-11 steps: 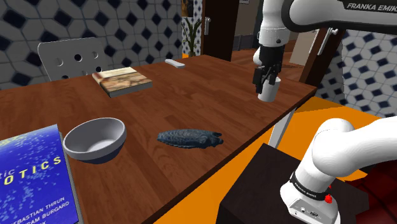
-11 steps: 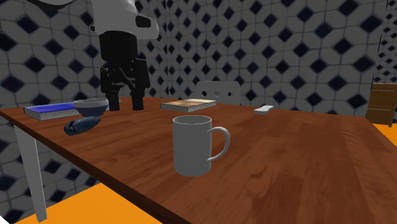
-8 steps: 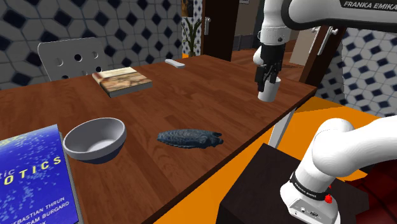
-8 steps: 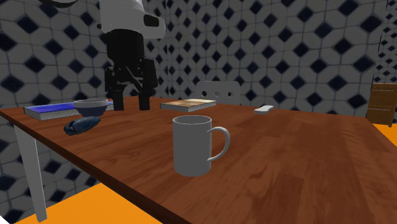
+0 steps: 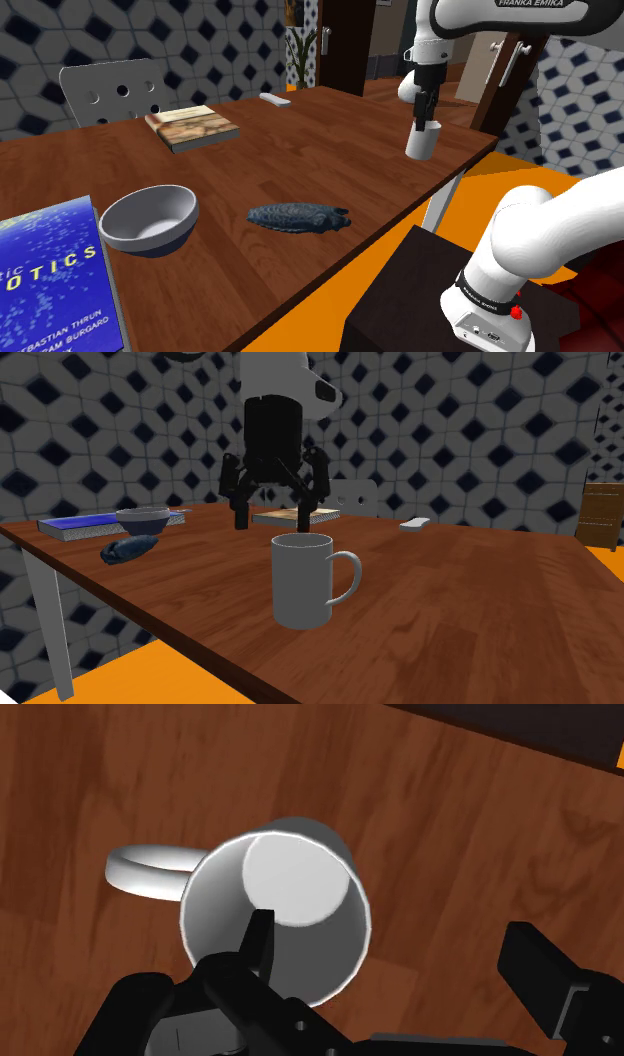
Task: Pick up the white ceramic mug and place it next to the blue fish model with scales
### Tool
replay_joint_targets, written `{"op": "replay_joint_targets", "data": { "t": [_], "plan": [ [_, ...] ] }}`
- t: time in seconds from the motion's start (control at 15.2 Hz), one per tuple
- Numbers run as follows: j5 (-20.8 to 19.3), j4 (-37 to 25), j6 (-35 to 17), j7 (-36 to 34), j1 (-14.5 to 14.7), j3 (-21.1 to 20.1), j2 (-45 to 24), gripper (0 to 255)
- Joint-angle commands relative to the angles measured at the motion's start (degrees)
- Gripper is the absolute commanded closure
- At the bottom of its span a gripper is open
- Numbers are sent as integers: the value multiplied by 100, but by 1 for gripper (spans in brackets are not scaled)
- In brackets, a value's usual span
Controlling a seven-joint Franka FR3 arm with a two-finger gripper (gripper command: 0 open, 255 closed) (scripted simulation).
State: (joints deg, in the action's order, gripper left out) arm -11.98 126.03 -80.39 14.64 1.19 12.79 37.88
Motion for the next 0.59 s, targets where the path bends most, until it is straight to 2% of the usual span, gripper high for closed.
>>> {"op": "replay_joint_targets", "data": {
  "t": [0.0, 0.4, 0.53],
  "plan": [
    [-53, 21, -63, 202, 16, 118, -73, 0],
    [-130, 649, -495, 169, -29, 185, 125, 0],
    [-130, 649, -495, 169, -29, 185, 126, 0]
  ]
}}
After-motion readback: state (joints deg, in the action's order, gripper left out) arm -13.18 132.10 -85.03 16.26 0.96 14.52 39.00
